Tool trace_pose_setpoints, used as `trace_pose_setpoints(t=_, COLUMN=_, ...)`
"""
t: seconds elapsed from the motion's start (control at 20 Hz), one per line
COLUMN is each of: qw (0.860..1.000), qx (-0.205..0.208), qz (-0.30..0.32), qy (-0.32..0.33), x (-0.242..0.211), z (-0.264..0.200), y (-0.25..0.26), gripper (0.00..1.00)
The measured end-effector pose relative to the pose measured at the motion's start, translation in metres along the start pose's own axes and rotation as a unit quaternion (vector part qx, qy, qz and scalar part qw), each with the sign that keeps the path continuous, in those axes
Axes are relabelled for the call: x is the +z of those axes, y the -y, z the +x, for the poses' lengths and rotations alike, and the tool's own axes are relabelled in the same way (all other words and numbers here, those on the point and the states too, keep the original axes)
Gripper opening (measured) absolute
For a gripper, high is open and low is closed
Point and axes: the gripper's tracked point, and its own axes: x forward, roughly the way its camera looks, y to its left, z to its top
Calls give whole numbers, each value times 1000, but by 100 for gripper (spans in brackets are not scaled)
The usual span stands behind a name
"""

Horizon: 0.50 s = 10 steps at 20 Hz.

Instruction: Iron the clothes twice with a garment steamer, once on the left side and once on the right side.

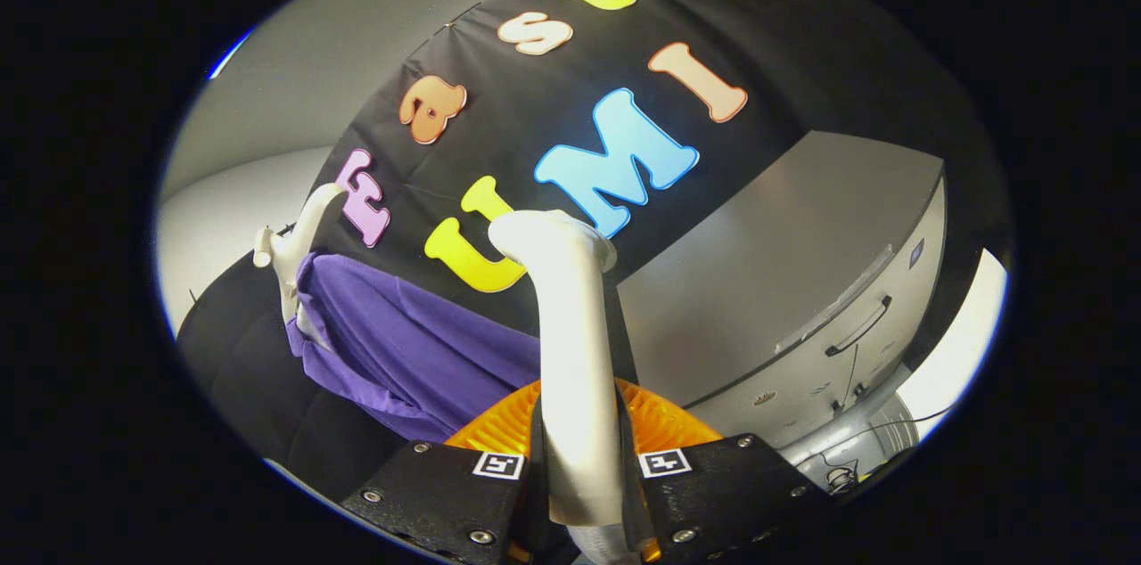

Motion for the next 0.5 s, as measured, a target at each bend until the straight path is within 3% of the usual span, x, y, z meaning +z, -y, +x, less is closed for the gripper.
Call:
trace_pose_setpoints(t=0.3, qw=993, qx=19, qz=-109, qy=33, x=-37, z=-23, y=-62, gripper=33)
trace_pose_setpoints(t=0.5, qw=981, qx=3, qz=-175, qy=84, x=-37, z=-18, y=-94, gripper=32)
